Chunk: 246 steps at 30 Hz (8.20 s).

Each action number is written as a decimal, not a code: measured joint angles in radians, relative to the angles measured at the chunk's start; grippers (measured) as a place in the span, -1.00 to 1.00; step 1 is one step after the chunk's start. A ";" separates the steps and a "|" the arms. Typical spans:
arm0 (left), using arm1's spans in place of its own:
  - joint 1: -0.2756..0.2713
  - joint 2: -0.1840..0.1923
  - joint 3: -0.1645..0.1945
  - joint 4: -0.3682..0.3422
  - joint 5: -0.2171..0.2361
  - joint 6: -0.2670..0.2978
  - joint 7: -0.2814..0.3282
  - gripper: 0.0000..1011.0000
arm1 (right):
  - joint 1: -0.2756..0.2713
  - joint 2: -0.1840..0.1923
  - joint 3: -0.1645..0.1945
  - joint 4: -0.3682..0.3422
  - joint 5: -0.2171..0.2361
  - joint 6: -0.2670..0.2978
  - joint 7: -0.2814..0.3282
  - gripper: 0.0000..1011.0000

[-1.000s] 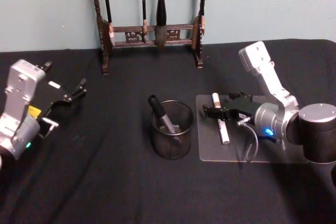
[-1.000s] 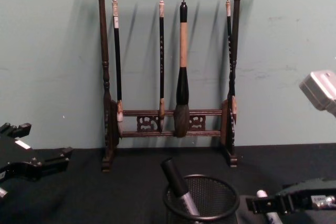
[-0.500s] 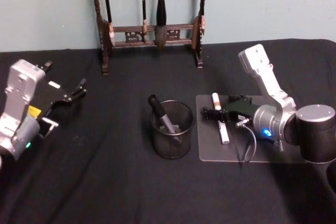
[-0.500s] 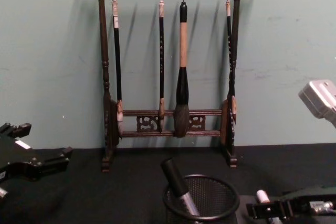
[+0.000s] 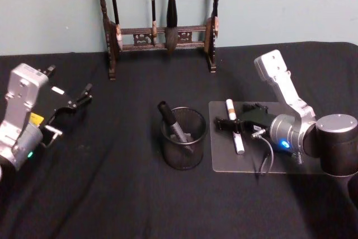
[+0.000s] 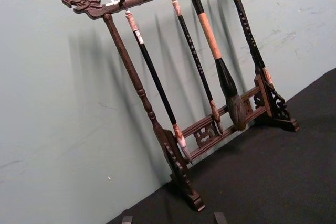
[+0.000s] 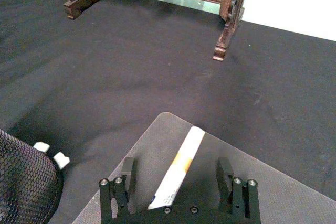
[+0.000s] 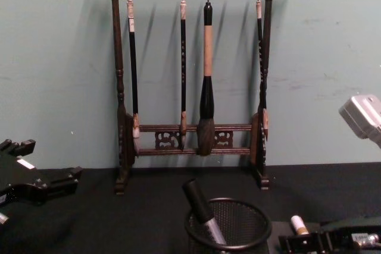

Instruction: Pick up the water-based marker from the table and place it into the pen holder.

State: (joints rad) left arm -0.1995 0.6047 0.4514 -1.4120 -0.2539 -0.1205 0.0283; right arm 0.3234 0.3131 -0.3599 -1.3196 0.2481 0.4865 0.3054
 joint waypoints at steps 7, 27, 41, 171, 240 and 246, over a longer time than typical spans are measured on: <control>0.000 0.000 0.000 0.000 0.000 0.000 0.000 0.98 | -0.004 -0.003 0.003 -0.001 -0.011 -0.001 0.005 0.98; 0.000 0.000 0.000 0.000 0.000 0.000 0.000 0.98 | -0.007 -0.001 -0.001 -0.004 -0.020 -0.010 0.004 0.75; 0.000 0.000 0.000 0.000 0.000 0.000 0.000 0.98 | -0.006 -0.001 -0.001 -0.004 -0.018 -0.008 0.004 -0.09; 0.000 0.000 0.000 0.000 0.000 0.000 0.000 0.98 | -0.019 -0.054 -0.135 -0.012 0.268 -0.500 0.186 -0.51; 0.000 0.000 0.000 0.000 0.000 0.000 0.000 0.98 | -0.117 0.000 0.066 0.045 -0.005 -0.608 -0.128 0.98; 0.000 0.000 0.000 0.000 0.000 0.000 0.000 0.98 | -0.116 -0.002 0.065 0.051 -0.012 -0.609 -0.129 0.98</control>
State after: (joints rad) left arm -0.1995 0.6047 0.4514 -1.4119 -0.2539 -0.1205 0.0283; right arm 0.2072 0.3112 -0.2950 -1.2689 0.2362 -0.1226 0.1764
